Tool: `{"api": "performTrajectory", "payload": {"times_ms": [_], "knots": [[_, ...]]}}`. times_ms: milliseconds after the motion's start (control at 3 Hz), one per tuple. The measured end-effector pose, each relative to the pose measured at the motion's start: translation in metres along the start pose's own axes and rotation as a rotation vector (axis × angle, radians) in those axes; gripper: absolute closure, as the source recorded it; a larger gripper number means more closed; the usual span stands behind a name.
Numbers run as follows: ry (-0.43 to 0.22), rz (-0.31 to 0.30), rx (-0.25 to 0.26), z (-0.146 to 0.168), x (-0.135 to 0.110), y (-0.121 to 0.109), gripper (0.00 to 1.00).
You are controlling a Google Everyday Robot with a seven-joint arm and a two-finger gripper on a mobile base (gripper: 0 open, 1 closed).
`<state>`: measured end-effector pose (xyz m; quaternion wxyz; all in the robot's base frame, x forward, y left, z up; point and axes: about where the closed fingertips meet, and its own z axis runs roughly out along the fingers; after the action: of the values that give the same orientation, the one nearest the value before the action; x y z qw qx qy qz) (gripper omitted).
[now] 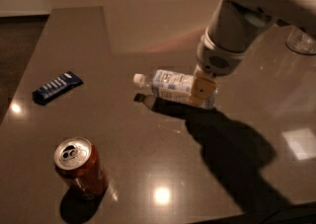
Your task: Move blue plastic bottle near coke can
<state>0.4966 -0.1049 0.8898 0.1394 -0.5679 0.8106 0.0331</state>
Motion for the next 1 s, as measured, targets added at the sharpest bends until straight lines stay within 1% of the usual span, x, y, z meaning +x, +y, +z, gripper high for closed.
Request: {"api": "performTrajectory", "payload": {"times_ms": [333, 667, 1000], "knots": [[0.001, -0.01, -0.016, -0.001, 0.008, 0.028, 1.0], [-0.002, -0.032, -0.043, 0.01, 0.0, 0.055, 1.0], [-0.012, -0.072, -0.062, 0.02, -0.021, 0.077, 1.0]]}}
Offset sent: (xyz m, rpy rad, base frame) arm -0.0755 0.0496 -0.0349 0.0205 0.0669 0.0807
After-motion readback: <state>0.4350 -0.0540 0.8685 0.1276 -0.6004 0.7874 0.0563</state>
